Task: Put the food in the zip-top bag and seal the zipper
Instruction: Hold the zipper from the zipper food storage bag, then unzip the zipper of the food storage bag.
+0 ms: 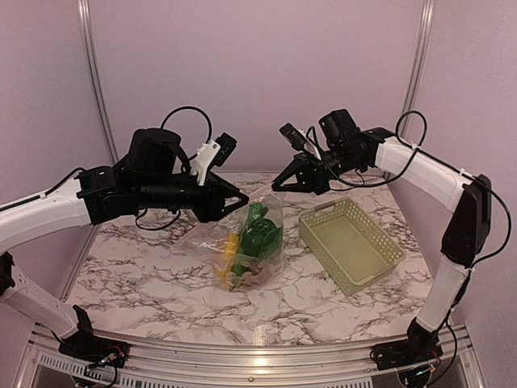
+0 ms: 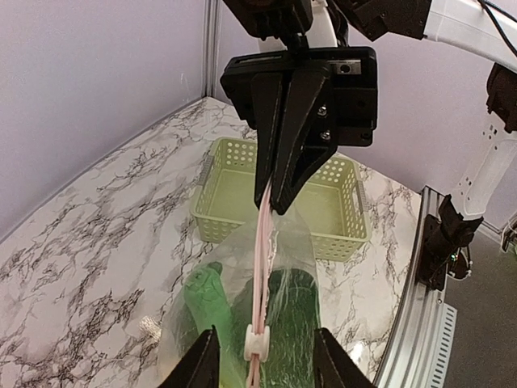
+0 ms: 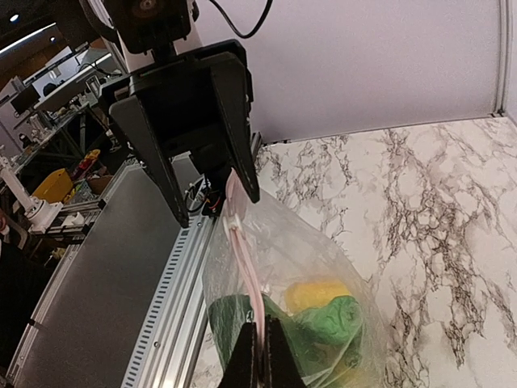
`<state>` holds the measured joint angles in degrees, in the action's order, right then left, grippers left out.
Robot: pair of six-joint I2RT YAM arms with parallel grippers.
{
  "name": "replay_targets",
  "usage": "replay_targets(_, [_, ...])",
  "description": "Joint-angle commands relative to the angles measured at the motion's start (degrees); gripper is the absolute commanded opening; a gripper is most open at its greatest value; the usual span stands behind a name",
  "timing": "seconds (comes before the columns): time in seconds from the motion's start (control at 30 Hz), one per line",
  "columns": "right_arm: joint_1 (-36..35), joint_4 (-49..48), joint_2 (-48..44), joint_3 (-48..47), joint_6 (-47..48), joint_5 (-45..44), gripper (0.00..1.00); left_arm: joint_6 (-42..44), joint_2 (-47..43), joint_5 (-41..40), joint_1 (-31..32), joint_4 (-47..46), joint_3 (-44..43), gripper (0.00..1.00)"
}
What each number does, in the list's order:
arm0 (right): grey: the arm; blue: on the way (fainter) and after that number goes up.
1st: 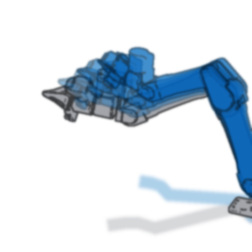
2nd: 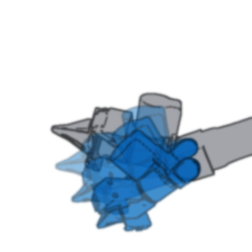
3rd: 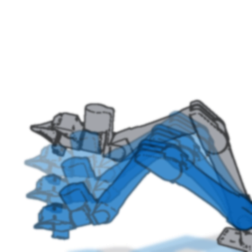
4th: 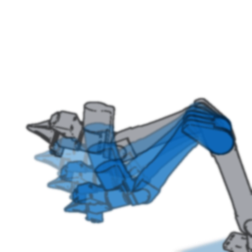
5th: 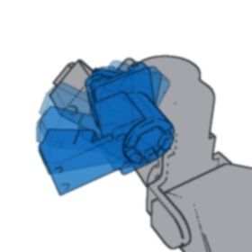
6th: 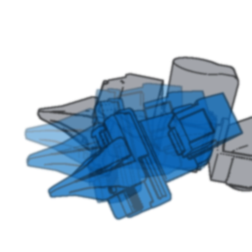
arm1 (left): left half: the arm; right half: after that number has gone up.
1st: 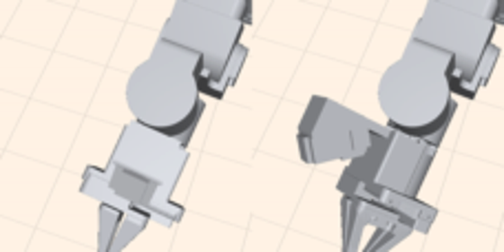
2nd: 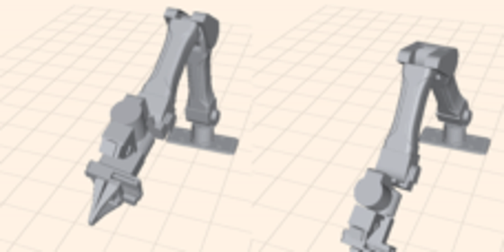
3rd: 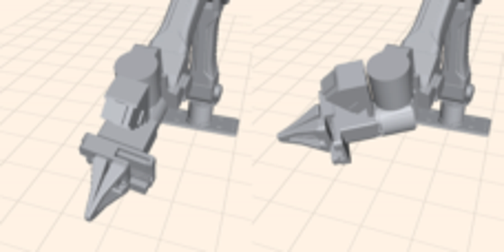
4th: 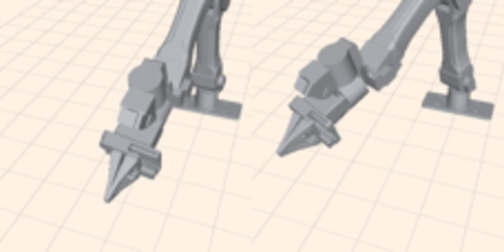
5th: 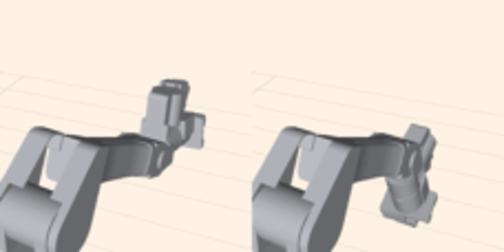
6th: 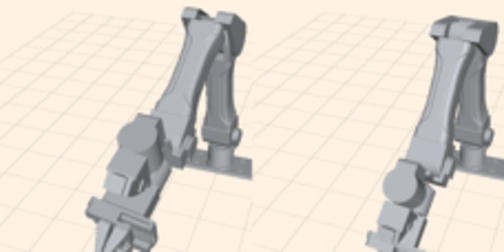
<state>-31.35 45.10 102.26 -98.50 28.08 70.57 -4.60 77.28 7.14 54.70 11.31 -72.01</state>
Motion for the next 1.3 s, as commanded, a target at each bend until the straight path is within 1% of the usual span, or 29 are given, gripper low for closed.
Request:
replay_targets(0.0, [-0.63,1.37,-1.49,-2.27,0.53,-0.38,0.0,2.72,3.45,1.75,-0.21,3.61,-4.31,0.4])
replay_targets(0.1, [-0.64,1.39,-1.75,-2.04,0.74,-0.56,0.0,3.48,5.01,1.88,-0.21,4.04,-6.05,0.24])
replay_targets(0.17, [-0.62,1.44,-1.95,-1.91,0.97,-0.76,0.0,3.71,5.48,2.1,-0.28,4.07,-6.47,0.18])
replay_targets(0.2, [-0.59,1.47,-2.04,-1.88,1.04,-0.84,0.0,3.72,5.72,1.95,-0.28,4.15,-6.67,0.16])
replay_targets(0.23, [-0.58,1.52,-2.13,-1.84,1.07,-0.86,0.0,3.68,5.76,1.84,-0.29,4.35,-6.78,0.16])
replay_targets(0.37, [-0.55,1.57,-2.33,-1.78,1.21,-1.04,0.0,3.14,5.58,1.4,-0.25,5.23,-6.45,0.28])
replay_targets(0.43, [-0.54,1.61,-2.33,-1.69,1.35,-1.11,0.0,3.11,5.12,1.37,-0.28,5.58,-6.11,0.29])
replay_targets(0.47, [-0.55,1.65,-2.33,-1.65,1.29,-1.13,0.0,3.11,4.87,1.32,-0.24,5.75,-5.77,0.29])
replay_targets(0.57, [-0.47,1.66,-2.24,-1.78,1.43,-1.13,0.0,3.28,4.44,1.14,-0.29,5.83,-5.27,0.18])
replay_targets(0.8, [0.18,2.05,-2.14,-1.86,2.45,-1.15,0.0,2.36,4.53,2.26,-0.38,5.06,-4.86,0.01])
replay_targets(0.93, [4.25,1.44,-2.79,-1.95,2.66,0.61,0.0,1.8,2.47,1.79,-0.59,6.14,-2.9,0.01])
replay_targets(1.07, [8.41,3.48,-3.23,-2.49,4.81,0.84,0.0,0.35,-1.32,0.86,-1.32,5.74,1.09,0.02])
replay_targets(1.27, [9.89,4.98,-4.58,-0.68,7.18,0.34,0.0,-0.28,-4.32,0.34,-1.82,6.5,3.56,0.02])
